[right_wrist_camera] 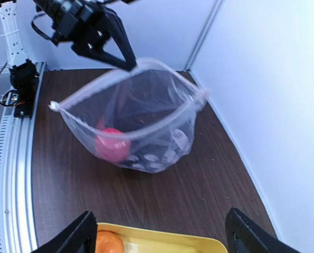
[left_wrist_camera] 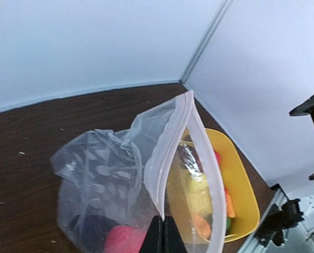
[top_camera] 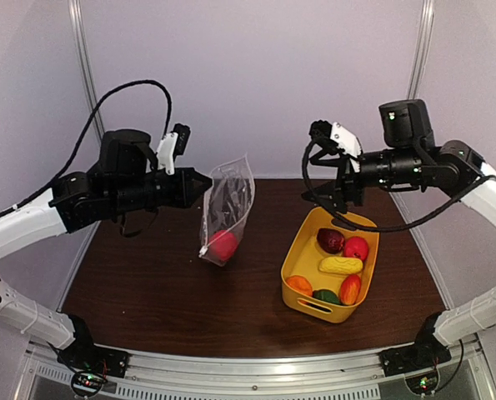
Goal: Place the food in the zip-top bag and seal the zipper
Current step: Place the fake fruit in the zipper food storage bag, then pick up the fake vegetable from the bin.
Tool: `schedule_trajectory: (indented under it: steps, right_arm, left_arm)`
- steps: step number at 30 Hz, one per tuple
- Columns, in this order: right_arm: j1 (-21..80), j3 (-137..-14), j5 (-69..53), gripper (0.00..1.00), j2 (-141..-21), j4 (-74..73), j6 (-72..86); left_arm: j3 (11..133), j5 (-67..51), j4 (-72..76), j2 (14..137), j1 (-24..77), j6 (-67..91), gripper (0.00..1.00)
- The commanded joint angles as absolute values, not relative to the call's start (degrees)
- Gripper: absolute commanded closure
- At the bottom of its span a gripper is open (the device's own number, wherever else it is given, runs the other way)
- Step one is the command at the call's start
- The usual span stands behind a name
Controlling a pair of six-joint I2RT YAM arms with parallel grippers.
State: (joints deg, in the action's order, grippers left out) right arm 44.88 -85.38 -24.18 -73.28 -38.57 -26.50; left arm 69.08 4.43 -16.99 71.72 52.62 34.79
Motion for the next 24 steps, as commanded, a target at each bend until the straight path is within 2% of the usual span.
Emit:
schedule_trajectory:
  steps: [1, 3, 6, 8, 11, 14, 24]
  right_arm:
    - [38.87, -77.52, -19.75, 0.16, -70.01, -40.8, -30.35]
    - [35.96, -74.36, -19.48, 0.17, -70.46, -41.26, -30.07]
    - [33.05, -72.59, -17.11, 0.2, -74.16, -43.5, -30.19]
    - [31.56, -72.22, -14.8, 0.23, -76.99, -44.92, -30.09]
    - [29.55, -70.91, -13.64, 0.24, -79.39, -44.97, -29.59]
    - [28.59, -67.95, -13.21, 0.24, -79.9, -42.02, -28.87]
    - [27.66, -66.87, -7.78, 0.26, -90.09, -36.43, -25.73]
  left_arm:
    - [75.37, 22.67, -22.13, 65.8, 52.73, 25.27, 1.0]
    - [71.69, 17.61, -17.23, 68.51, 52.73, 24.37, 1.0]
    - [83.89, 4.19, -34.59, 85.57, 52.89, 25.07, 1.0]
    - [88.59, 3.32, -40.91, 90.38, 53.21, 24.82, 1.0]
    - [81.44, 5.66, -31.49, 85.04, 53.17, 26.74, 1.0]
    - [73.87, 1.92, -20.39, 79.43, 53.15, 28.22, 1.0]
    - [70.81, 1.14, -18.73, 76.38, 53.17, 30.47, 1.0]
